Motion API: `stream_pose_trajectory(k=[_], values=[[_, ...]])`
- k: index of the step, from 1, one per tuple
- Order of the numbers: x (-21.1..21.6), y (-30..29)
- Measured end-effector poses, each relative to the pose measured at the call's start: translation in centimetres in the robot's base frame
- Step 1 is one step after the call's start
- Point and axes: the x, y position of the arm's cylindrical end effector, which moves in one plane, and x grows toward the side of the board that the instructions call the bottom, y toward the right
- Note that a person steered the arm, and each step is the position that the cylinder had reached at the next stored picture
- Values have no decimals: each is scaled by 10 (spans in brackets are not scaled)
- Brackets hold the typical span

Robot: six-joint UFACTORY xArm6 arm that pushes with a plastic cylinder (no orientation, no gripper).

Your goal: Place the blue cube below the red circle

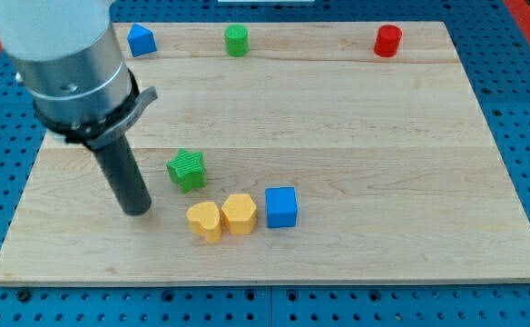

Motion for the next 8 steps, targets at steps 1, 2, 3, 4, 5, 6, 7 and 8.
stream_pose_trajectory(k=[1,2,3,4,5,6,7,8], values=[[53,33],[61,110],[29,150],[-25,153],[-70,154],[-111,200],[-135,215],[-146,159]])
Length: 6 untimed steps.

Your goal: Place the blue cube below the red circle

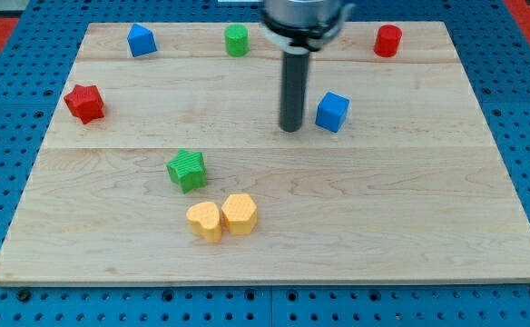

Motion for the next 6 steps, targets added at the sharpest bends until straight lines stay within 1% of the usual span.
stream_pose_trajectory(k=[1,2,3,4,5,6], values=[[-13,12],[-13,95],[-13,115],[-13,59],[7,37],[12,6]])
